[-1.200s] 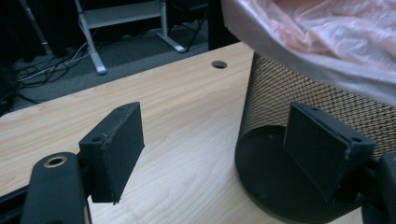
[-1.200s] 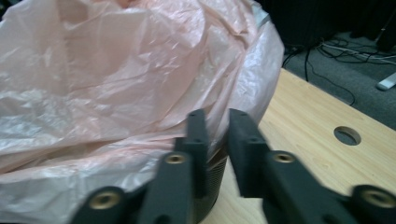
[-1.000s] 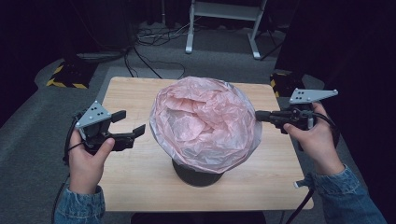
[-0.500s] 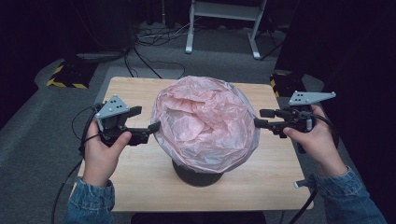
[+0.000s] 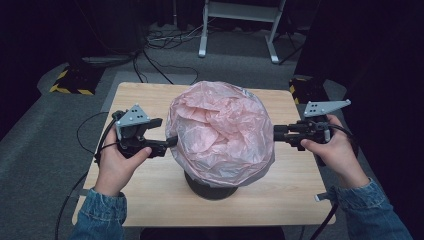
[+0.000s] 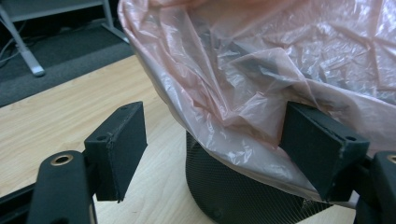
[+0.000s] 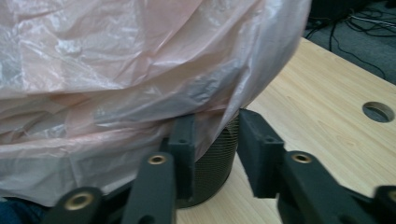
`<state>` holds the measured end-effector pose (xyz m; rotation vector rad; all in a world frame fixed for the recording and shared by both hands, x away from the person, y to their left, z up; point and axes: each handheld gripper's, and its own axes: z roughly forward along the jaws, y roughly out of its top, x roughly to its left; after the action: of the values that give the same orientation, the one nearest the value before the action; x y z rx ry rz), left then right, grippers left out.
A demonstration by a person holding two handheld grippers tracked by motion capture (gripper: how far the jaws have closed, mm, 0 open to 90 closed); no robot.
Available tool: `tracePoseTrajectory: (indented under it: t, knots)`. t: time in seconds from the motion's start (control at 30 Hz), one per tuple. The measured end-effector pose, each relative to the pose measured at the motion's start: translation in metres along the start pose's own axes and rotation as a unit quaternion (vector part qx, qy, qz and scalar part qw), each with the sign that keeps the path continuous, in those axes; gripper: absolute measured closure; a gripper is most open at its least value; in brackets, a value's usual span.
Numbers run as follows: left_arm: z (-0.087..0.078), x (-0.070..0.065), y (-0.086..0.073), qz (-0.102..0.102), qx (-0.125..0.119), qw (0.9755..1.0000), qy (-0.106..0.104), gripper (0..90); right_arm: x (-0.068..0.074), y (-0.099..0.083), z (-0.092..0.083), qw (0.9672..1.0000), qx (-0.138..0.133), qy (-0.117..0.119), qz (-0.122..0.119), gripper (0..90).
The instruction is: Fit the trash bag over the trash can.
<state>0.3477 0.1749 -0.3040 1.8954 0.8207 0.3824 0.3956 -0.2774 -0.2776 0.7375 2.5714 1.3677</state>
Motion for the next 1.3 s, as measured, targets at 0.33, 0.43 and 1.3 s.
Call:
tracePoseTrajectory:
  t: [0.33, 0.43, 1.3]
  knots:
    - [0.001, -0.002, 0.001, -0.022, 0.033, 0.9988, -0.029, 80.8, 0.007, 0.003, 0.009, 0.9994, 0.011, -0.02, -0.026, 90.0]
    - [0.002, -0.002, 0.0, -0.025, 0.037, 0.999, -0.007, 88.2, 0.006, 0.002, 0.011, 0.9992, 0.015, -0.029, -0.023, 90.0]
    - [0.05, 0.018, -0.074, -0.057, 0.172, 0.9827, 0.037, 90.0, -0.018, -0.065, 0.072, 0.9926, 0.114, -0.034, 0.023, 90.0]
